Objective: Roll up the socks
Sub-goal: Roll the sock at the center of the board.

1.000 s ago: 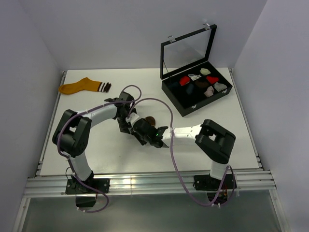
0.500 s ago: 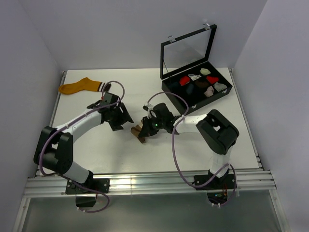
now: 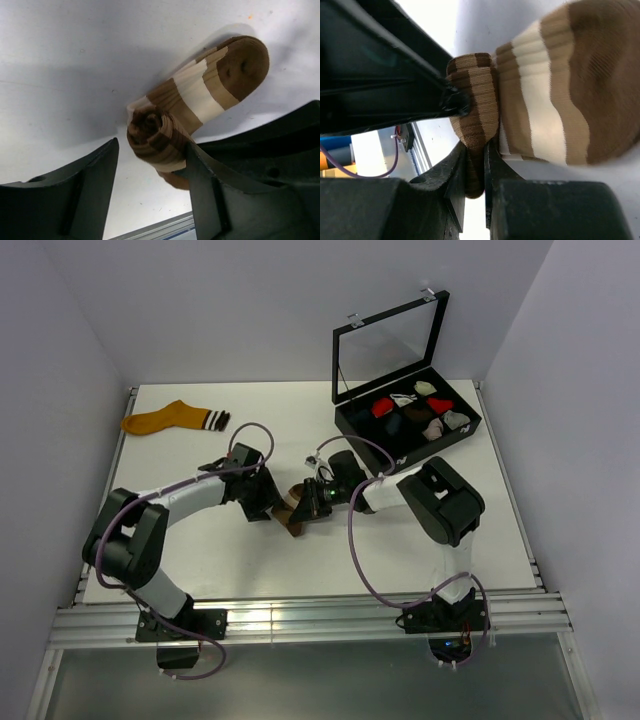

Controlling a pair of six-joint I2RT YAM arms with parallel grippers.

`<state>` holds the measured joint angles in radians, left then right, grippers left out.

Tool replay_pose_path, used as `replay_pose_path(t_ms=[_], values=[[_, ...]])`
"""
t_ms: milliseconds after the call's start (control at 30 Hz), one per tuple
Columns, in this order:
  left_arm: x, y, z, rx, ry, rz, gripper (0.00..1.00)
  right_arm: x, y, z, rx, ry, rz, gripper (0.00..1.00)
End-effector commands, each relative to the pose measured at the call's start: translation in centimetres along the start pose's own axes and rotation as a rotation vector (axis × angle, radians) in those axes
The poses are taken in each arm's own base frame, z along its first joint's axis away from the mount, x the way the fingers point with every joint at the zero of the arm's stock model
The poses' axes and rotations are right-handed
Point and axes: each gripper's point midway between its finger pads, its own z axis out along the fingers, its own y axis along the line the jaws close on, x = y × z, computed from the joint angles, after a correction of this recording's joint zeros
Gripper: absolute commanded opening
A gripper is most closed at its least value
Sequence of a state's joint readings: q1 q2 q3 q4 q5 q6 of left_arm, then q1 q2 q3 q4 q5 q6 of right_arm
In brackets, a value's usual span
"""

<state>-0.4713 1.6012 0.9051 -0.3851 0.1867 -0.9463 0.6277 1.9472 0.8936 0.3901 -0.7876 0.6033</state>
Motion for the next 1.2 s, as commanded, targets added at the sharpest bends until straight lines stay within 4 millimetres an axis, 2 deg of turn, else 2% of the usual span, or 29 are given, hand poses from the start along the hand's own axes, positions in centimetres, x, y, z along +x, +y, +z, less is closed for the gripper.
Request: replay_pose_path(t_ms=[0, 67, 167, 200, 267, 300, 367, 400, 433, 600, 633, 667, 733, 800, 967, 1167], values=[[-0.4, 0.0, 0.9, -0.014, -0.011, 0.009, 0.59, 1.2, -1.1, -0.1, 0.020, 0.025, 0.040, 0.00], [-0.3, 0.6, 1.4, -0.047, 0.000, 0.011, 0.54, 1.0, -1.1, -0.2, 0.032, 0.018, 0.020, 0.02], [-0.3, 1.1, 1.8, -0.086, 0.007, 0.022, 0.50, 0.6, -1.0, -0.7, 0.061, -0.001, -0.009, 0.10], [-0.5, 0.9, 1.8, -0.088, 0.004, 0.031, 0.49, 0.2, -0.8, -1.1, 0.085, -0.017, -0.022, 0.19], [-0.3, 1.5, 2.0, -0.122, 0.020, 0.041, 0.47, -0.5, -0.7, -1.7, 0.126, -0.041, -0.074, 0.30], [-0.4, 1.3, 2.0, -0.124, 0.021, 0.047, 0.47, -0.5, -1.0, -2.0, 0.175, -0.051, -0.092, 0.39], [0.0, 1.7, 2.2, -0.149, 0.040, 0.062, 0.45, -1.7, 0.0, -3.0, 0.217, -0.092, -0.176, 0.45], [0.0, 1.6, 2.1, -0.152, 0.044, 0.069, 0.45, -1.9, 1.1, -3.5, 0.234, -0.106, -0.213, 0.49], [0.1, 1.7, 2.3, -0.160, 0.054, 0.071, 0.44, -2.7, 0.7, -4.0, 0.298, -0.146, -0.244, 0.51], [0.4, 1.6, 2.6, -0.180, 0.081, 0.096, 0.44, -4.3, 2.3, -5.8, 0.518, -0.244, -0.458, 0.54], [0.4, 1.7, 2.7, -0.188, 0.088, 0.098, 0.44, -3.6, 3.5, -5.1, 0.523, -0.237, -0.514, 0.54], [0.4, 1.6, 2.8, -0.188, 0.089, 0.105, 0.44, -4.1, 3.4, -5.5, 0.589, -0.264, -0.564, 0.56], [0.3, 1.4, 2.8, -0.191, 0.093, 0.112, 0.44, -3.4, 4.7, -4.5, 0.607, -0.259, -0.640, 0.57], [0.2, 1.2, 2.8, -0.189, 0.096, 0.118, 0.44, -3.2, 4.2, -4.1, 0.667, -0.260, -0.671, 0.59], [0.2, 1.0, 2.9, -0.189, 0.105, 0.132, 0.44, -2.2, 4.6, -2.3, 0.734, -0.250, -0.765, 0.60], [0.4, 1.2, 3.0, -0.194, 0.122, 0.145, 0.43, -1.3, 2.8, -0.5, 0.794, -0.202, -0.820, 0.60]])
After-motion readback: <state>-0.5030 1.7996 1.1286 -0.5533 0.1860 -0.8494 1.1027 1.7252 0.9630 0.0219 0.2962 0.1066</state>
